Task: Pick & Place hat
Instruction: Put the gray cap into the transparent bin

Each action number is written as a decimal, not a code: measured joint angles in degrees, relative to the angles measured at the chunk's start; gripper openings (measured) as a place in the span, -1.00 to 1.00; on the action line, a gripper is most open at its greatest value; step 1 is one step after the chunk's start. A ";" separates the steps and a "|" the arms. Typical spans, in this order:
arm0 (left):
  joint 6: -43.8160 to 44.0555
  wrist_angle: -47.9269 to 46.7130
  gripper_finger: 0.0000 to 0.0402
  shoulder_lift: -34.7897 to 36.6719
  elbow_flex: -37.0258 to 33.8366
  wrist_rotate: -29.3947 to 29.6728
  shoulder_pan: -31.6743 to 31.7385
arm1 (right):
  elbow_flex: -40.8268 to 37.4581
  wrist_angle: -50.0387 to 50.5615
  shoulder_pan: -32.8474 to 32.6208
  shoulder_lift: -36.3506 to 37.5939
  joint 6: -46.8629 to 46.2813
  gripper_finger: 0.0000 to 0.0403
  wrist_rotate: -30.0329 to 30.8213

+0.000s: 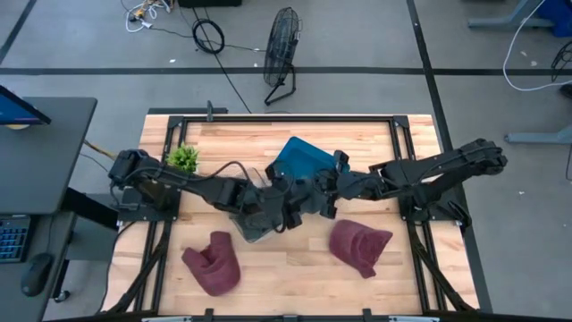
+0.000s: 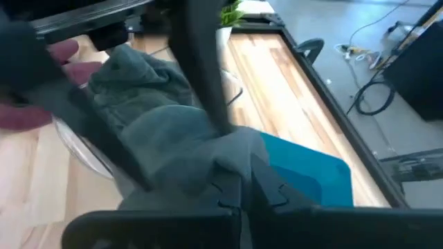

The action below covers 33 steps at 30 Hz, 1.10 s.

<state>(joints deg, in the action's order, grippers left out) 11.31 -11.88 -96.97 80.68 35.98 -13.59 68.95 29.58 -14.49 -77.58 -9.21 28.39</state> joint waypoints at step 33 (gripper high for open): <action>-2.79 -10.38 -0.86 7.18 -0.13 -7.55 4.16 | 0.15 8.21 0.55 0.56 9.21 -0.30 5.13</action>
<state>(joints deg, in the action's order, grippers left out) 8.52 -22.26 -89.79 80.55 28.43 -9.44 69.10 37.79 -13.94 -77.02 0.00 33.53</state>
